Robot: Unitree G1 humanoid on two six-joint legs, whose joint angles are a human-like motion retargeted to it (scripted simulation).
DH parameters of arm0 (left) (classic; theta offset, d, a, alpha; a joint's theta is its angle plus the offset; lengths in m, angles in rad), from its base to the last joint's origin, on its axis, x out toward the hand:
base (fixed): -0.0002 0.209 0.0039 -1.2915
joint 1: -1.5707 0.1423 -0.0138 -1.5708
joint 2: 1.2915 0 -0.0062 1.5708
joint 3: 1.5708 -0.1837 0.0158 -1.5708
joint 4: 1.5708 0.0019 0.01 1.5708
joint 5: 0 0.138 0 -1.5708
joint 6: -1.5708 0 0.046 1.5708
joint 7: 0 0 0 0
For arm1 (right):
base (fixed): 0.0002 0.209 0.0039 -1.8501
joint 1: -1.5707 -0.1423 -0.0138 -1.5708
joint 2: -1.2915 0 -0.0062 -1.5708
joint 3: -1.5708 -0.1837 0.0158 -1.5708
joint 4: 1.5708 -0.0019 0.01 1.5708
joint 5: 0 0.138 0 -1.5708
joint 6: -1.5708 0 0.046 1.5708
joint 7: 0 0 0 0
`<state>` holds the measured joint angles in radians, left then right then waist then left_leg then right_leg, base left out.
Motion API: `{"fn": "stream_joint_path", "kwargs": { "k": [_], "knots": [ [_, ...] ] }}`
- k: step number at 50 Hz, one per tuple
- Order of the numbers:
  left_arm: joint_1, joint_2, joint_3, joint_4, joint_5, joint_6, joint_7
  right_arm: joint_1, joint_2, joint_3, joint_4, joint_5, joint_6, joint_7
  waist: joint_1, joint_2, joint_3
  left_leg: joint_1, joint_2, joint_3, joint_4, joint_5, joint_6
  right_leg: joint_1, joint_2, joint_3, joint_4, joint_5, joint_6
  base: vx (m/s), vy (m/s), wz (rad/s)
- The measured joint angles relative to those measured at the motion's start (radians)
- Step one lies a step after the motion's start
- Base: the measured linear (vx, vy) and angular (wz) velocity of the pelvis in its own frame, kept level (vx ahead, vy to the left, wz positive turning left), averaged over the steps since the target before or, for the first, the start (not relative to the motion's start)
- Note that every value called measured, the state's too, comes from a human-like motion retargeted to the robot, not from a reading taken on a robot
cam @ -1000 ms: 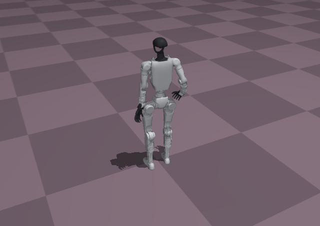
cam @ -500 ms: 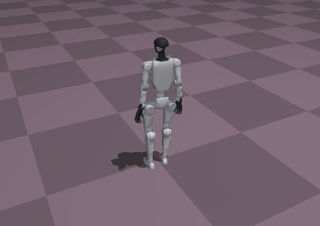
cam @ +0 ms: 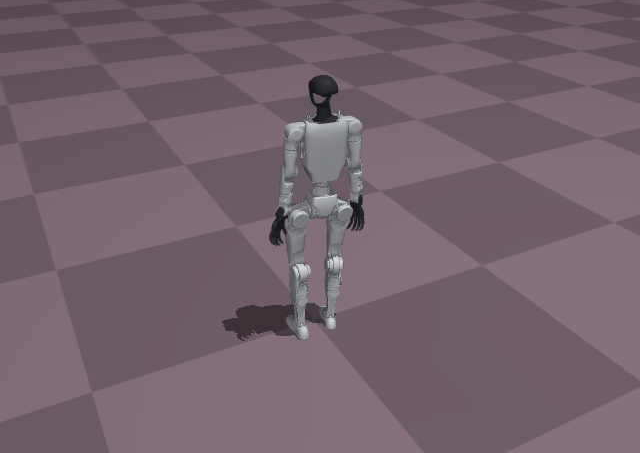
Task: Upper body actions
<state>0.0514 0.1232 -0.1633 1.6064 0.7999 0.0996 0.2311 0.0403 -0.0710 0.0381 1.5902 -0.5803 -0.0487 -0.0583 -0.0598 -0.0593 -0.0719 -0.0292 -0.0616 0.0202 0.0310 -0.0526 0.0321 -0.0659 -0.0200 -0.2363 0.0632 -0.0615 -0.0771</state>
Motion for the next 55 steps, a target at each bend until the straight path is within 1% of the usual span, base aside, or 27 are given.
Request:
{"fn": "stream_joint_path", "kwargs": {
  "k": [7, 15, 22, 27, 32, 38, 41, 45, 49, 53, 55],
  "knots": [
    [0.001, 0.003, 0.011, 0.004, -0.003, 0.001, -0.002, -0.008, 0.002, -0.009, -0.003, -0.055, 0.013, -0.003, 0.000, -0.002, 0.001, -0.002, 0.001, 0.004, 0.000, 0.001, -0.001, -0.003, -0.001, 0.004, 0.001, 0.000, 0.001, 0.00, 0.00, 0.00],
    [-0.002, 0.001, 0.010, 0.007, 0.001, 0.003, -0.001, -0.006, 0.005, -0.007, -0.015, -0.041, 0.025, -0.008, 0.003, -0.002, 0.009, -0.004, 0.001, 0.001, 0.000, 0.002, 0.000, -0.002, -0.002, 0.000, 0.000, -0.001, 0.002, 0.00, 0.00, 0.00],
    [-0.011, -0.001, 0.002, 0.001, -0.002, 0.002, -0.001, 0.103, -0.037, 0.008, -0.251, -0.079, -0.028, 0.022, 0.019, -0.001, 0.020, -0.007, -0.003, -0.005, 0.000, 0.003, 0.000, 0.000, -0.007, -0.009, -0.001, -0.004, 0.002, 0.00, 0.03, 0.04],
    [-0.019, 0.003, -0.002, -0.004, -0.007, 0.001, -0.003, 0.227, -0.095, 0.040, -0.495, -0.012, -0.082, 0.072, 0.034, -0.007, 0.030, -0.008, -0.007, -0.010, 0.001, 0.004, 0.001, 0.002, -0.012, -0.015, 0.001, -0.007, 0.004, 0.01, 0.06, 0.08],
    [-0.018, 0.010, -0.006, -0.005, -0.011, 0.003, -0.001, 0.336, -0.163, 0.061, -0.697, 0.070, -0.110, 0.166, 0.042, -0.015, 0.033, -0.009, -0.010, -0.015, 0.001, 0.005, 0.001, 0.004, -0.015, -0.022, 0.000, -0.008, 0.006, 0.00, 0.00, 0.00],
    [-0.009, 0.016, -0.009, -0.005, -0.011, 0.006, 0.004, 0.433, -0.214, 0.068, -0.841, 0.185, -0.119, 0.278, 0.049, -0.022, 0.032, -0.009, -0.012, -0.019, 0.000, 0.004, 0.002, 0.007, -0.016, -0.027, -0.003, -0.009, 0.007, 0.00, 0.00, 0.00],
    [-0.007, 0.019, -0.008, -0.007, -0.014, 0.007, 0.004, 0.470, -0.225, 0.070, -0.890, 0.225, -0.116, 0.308, 0.053, -0.027, 0.036, -0.008, -0.012, -0.019, 0.000, 0.004, 0.002, 0.008, -0.017, -0.026, -0.003, -0.010, 0.007, 0.00, 0.00, 0.00],
    [-0.003, 0.022, -0.007, -0.007, -0.020, 0.007, 0.004, 0.499, -0.219, 0.078, -0.929, 0.259, -0.096, 0.288, 0.054, -0.030, 0.039, -0.006, -0.011, -0.017, -0.001, 0.003, 0.001, 0.008, -0.017, -0.023, -0.002, -0.009, 0.008, 0.00, 0.00, 0.00],
    [-0.001, 0.020, -0.006, -0.004, -0.026, 0.007, 0.002, 0.494, -0.198, 0.103, -0.919, 0.250, -0.088, 0.230, 0.047, -0.027, 0.035, -0.006, -0.009, -0.014, -0.001, 0.002, 0.001, 0.005, -0.014, -0.017, -0.002, -0.008, 0.008, 0.00, 0.00, 0.00],
    [-0.006, 0.019, -0.002, -0.003, -0.017, 0.008, -0.001, 0.443, -0.145, 0.113, -0.826, 0.163, -0.088, 0.161, 0.038, -0.023, 0.031, -0.009, -0.007, -0.009, -0.001, 0.001, 0.001, -0.003, -0.012, -0.010, 0.000, -0.007, 0.008, 0.00, 0.00, 0.00],
    [-0.005, 0.018, -0.002, -0.004, -0.013, 0.008, 0.002, 0.424, -0.109, 0.105, -0.771, 0.146, -0.086, 0.149, 0.035, -0.022, 0.028, -0.008, -0.006, -0.008, -0.002, 0.001, 0.001, -0.003, -0.011, -0.008, -0.001, -0.006, 0.007, 0.00, 0.00, 0.00]
  ]
}}
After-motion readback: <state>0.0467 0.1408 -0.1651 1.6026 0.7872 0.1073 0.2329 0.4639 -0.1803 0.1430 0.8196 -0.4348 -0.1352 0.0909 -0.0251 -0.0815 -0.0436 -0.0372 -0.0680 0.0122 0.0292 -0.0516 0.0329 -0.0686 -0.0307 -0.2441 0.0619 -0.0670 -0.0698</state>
